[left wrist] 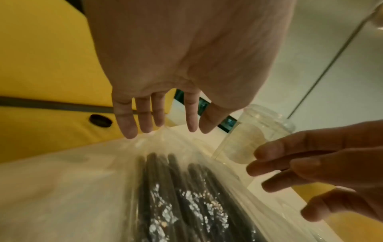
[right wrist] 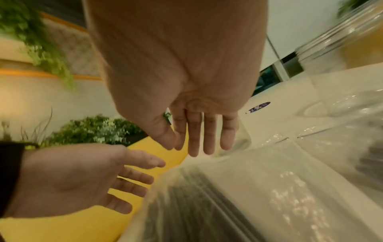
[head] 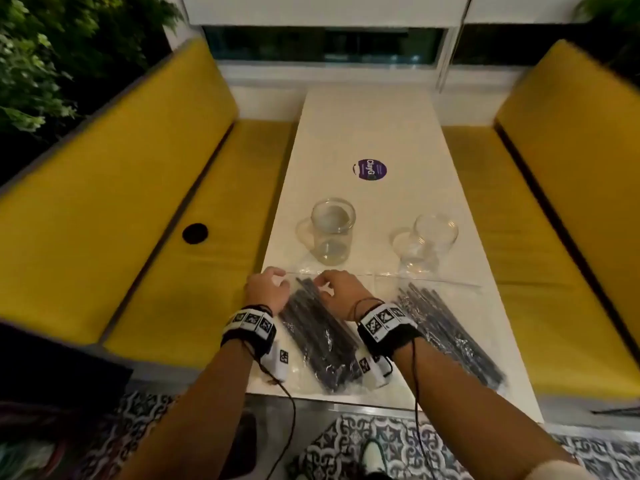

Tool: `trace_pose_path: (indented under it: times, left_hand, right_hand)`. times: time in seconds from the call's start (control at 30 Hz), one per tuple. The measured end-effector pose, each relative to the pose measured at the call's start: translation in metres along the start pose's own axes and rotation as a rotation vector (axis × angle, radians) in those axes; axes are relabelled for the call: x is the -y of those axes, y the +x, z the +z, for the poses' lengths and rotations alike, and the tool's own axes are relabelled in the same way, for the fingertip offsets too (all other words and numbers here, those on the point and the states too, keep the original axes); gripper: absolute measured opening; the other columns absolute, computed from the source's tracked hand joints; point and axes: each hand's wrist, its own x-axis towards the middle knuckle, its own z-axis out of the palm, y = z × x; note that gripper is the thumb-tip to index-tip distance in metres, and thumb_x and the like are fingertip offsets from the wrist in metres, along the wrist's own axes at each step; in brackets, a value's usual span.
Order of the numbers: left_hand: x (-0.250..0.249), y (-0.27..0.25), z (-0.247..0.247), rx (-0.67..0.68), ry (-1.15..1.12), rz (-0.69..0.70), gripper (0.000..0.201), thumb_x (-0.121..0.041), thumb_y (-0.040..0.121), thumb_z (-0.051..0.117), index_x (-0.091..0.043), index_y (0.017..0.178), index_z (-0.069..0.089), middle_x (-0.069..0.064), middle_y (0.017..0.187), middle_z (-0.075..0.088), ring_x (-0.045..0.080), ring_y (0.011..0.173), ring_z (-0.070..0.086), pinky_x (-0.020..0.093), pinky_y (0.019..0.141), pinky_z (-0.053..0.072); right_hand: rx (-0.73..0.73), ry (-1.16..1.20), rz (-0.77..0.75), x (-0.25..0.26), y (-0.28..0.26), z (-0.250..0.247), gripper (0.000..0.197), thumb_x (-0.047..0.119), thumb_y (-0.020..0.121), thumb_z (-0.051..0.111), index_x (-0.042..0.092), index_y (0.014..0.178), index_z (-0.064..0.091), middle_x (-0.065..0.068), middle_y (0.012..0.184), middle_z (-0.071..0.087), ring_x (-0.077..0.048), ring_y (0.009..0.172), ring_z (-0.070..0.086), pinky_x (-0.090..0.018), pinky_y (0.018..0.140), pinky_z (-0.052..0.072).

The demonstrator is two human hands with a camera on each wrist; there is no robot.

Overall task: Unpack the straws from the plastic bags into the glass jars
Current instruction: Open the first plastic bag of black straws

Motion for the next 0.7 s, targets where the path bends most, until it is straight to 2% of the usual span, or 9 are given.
trace_pose_path:
  times: [0.07,0.13,0.23,0.33,0.4,0.47,0.57,0.63,0.7]
  left_hand:
    - [-0.005,0.004,0.005,0.015,-0.018,-0.063,0.027,-0.024,0.103,0.066,-0.02,0.13,0.069,0.021,0.135,0.065,0.039,0.116,0.066,0.036,0.086,0.051]
    - [-0.009,0.001,0.01,0.04,-0.041,-0.064,0.033,-0.019,0.104,0.066,-0.013,0.136,0.066,0.019,0.141,0.065,0.036,0.128,0.062,0.036,0.097,0.05]
    - [-0.013,-0.004,0.014,0.013,-0.095,-0.078,0.037,-0.011,0.1,0.07,-0.006,0.137,0.066,0.015,0.142,0.066,0.031,0.126,0.063,0.031,0.096,0.047]
    - [-0.011,-0.011,0.013,-0.027,-0.187,-0.08,0.032,-0.004,0.096,0.073,-0.012,0.127,0.07,0.009,0.132,0.069,0.023,0.11,0.064,0.029,0.089,0.05]
    - [-0.011,-0.017,0.008,-0.056,-0.235,-0.038,0.028,-0.002,0.094,0.075,-0.017,0.118,0.071,0.005,0.122,0.072,0.023,0.109,0.068,0.028,0.087,0.055]
    - [-0.01,-0.021,0.003,-0.078,-0.249,0.031,0.026,-0.002,0.093,0.077,-0.017,0.114,0.073,0.001,0.117,0.073,0.021,0.108,0.069,0.021,0.084,0.055]
    - [-0.015,-0.025,-0.003,-0.104,-0.267,0.083,0.026,-0.001,0.094,0.075,-0.022,0.11,0.074,-0.001,0.114,0.075,0.017,0.11,0.07,0.025,0.091,0.057]
    - [-0.024,-0.024,-0.007,-0.123,-0.287,0.077,0.025,-0.004,0.095,0.073,-0.024,0.109,0.073,-0.003,0.115,0.074,0.015,0.113,0.067,0.029,0.096,0.056]
    - [-0.036,-0.024,-0.01,-0.191,-0.277,0.083,0.015,-0.014,0.097,0.074,-0.024,0.107,0.073,-0.003,0.117,0.068,0.014,0.115,0.06,0.034,0.099,0.052]
  right_hand:
    - [0.048,-0.066,0.014,-0.009,0.017,0.003,0.045,0.045,0.091,0.052,0.023,0.128,0.066,-0.013,0.128,0.068,-0.034,0.116,0.063,-0.043,0.103,0.052]
    - [0.145,-0.153,0.007,-0.024,0.035,0.016,0.052,0.045,0.085,0.048,0.023,0.129,0.065,-0.016,0.127,0.068,-0.04,0.117,0.063,-0.048,0.099,0.054]
    - [0.219,-0.24,-0.021,-0.016,0.033,0.004,0.038,0.033,0.091,0.052,0.016,0.122,0.068,-0.018,0.122,0.067,-0.042,0.114,0.06,-0.048,0.098,0.053]
    - [0.097,-0.21,-0.075,-0.021,0.036,-0.003,0.031,0.022,0.099,0.057,0.013,0.127,0.067,-0.015,0.131,0.064,-0.038,0.122,0.056,-0.047,0.104,0.049]
    - [-0.013,-0.187,-0.131,-0.023,0.043,-0.007,0.038,0.022,0.101,0.057,0.014,0.138,0.061,-0.013,0.14,0.061,-0.036,0.129,0.051,-0.048,0.106,0.047]
    - [-0.025,-0.189,-0.137,-0.02,0.048,-0.01,0.04,0.025,0.104,0.053,0.013,0.142,0.058,-0.015,0.14,0.062,-0.039,0.129,0.052,-0.049,0.104,0.048]
    - [-0.048,-0.075,-0.123,-0.016,0.051,-0.011,0.028,0.025,0.105,0.053,0.009,0.115,0.073,-0.019,0.116,0.074,-0.042,0.111,0.065,-0.048,0.094,0.054]
    - [-0.098,0.082,-0.107,-0.012,0.05,-0.015,0.027,0.022,0.103,0.057,0.006,0.096,0.077,-0.017,0.095,0.077,-0.037,0.093,0.07,-0.044,0.085,0.056]
    - [-0.142,0.19,-0.09,-0.007,0.047,-0.022,0.024,0.022,0.101,0.062,0.006,0.093,0.079,-0.013,0.088,0.078,-0.029,0.084,0.071,-0.038,0.084,0.057]
